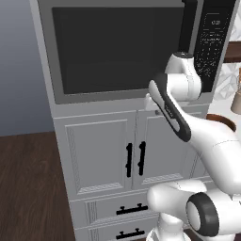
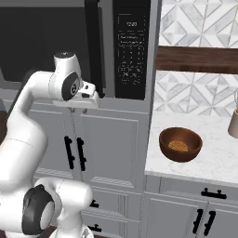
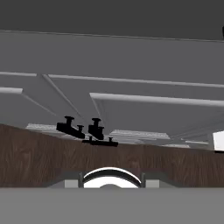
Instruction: Open the microwave, place the bowl with waffle inside the microwave, then close the microwave door and turn it on.
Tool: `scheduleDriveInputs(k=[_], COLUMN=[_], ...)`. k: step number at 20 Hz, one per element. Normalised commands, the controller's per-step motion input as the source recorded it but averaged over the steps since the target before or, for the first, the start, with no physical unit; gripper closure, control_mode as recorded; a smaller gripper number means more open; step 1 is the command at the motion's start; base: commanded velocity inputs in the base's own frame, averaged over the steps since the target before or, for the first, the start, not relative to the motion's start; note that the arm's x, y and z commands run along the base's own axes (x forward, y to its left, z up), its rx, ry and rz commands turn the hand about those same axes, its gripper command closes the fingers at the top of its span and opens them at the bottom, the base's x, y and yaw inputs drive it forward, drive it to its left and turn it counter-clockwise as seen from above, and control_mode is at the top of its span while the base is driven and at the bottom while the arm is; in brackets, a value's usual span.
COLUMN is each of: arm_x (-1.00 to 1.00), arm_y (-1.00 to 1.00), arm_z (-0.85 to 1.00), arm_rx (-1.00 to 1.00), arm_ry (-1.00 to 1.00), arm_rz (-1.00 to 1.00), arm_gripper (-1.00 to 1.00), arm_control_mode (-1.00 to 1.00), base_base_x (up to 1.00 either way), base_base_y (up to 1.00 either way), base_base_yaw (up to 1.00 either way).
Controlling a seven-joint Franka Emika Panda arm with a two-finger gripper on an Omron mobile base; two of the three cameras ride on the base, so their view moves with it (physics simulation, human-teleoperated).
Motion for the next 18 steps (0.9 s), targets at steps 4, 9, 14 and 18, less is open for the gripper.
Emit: scheduleDriveInputs(k=[4,9,14,18], arm_x=[-0.56,-0.93,-0.48,-0.29], arm_y=[-0.02,-0.01,-0.03,-0.19], arm_z=[0.00,0.12,0.52,0.51], arm_rx=[0.00,0.00,0.00,0.00], arm_ry=[-0.04,-0.29,-0.45,-0.41], arm_rz=[-0.04,-0.16,-0.12,0.00], arm_gripper=[-1.00,-1.00,-1.00,-1.00], arm_control_mode=[-1.00,-1.00,-1.00,-1.00], base_base_x=[0.00,0.00,0.00,0.00], base_base_y=[0.00,0.00,0.00,0.00], base_base_yaw=[0.00,0.00,0.00,0.00])
